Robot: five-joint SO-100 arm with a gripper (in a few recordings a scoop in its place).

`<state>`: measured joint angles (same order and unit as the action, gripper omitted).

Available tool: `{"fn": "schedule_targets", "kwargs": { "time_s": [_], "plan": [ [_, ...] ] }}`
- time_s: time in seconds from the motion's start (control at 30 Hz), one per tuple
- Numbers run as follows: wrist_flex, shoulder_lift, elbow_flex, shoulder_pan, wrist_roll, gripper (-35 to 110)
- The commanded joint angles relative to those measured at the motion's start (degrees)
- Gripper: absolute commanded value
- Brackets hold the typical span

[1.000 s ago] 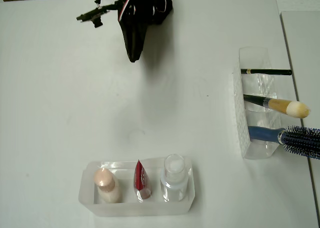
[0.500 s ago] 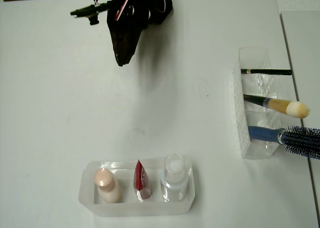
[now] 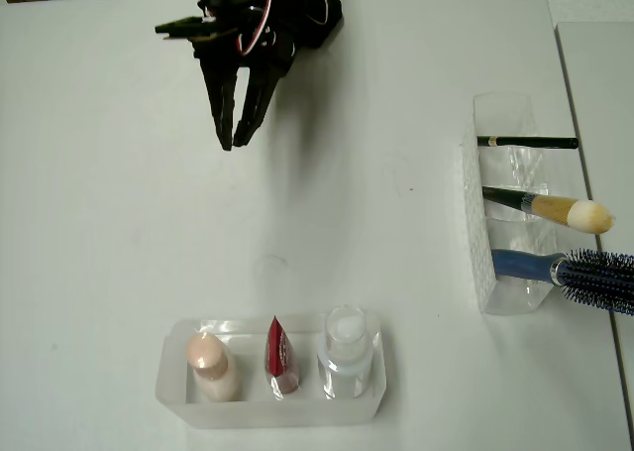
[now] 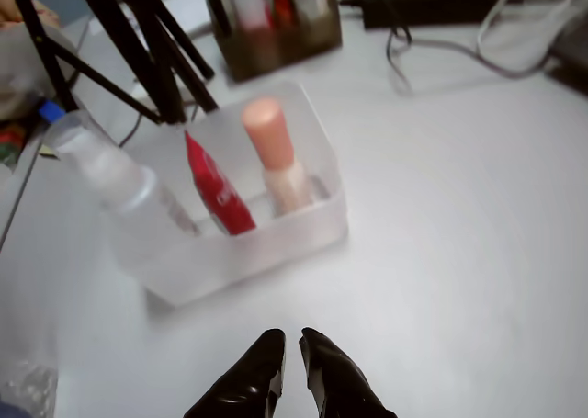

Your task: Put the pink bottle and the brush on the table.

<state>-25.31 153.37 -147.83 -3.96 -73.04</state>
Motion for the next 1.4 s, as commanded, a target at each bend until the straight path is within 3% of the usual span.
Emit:
{"fn": "schedule_targets", "kwargs": {
  "time_s": [0.0, 0.53, 1.03, 1.37],
  "plan": [
    [5.80, -3.34, 1.23, -0.70, -3.69, 0],
    [32.17, -23.82, 0.44, -0.62, -16.52, 0],
    [41.66, -44.12, 14.41, -0.62, -20.39, 0],
    [41.92, -48.25, 18.46, -2.37, -21.27, 1]
  ]
}}
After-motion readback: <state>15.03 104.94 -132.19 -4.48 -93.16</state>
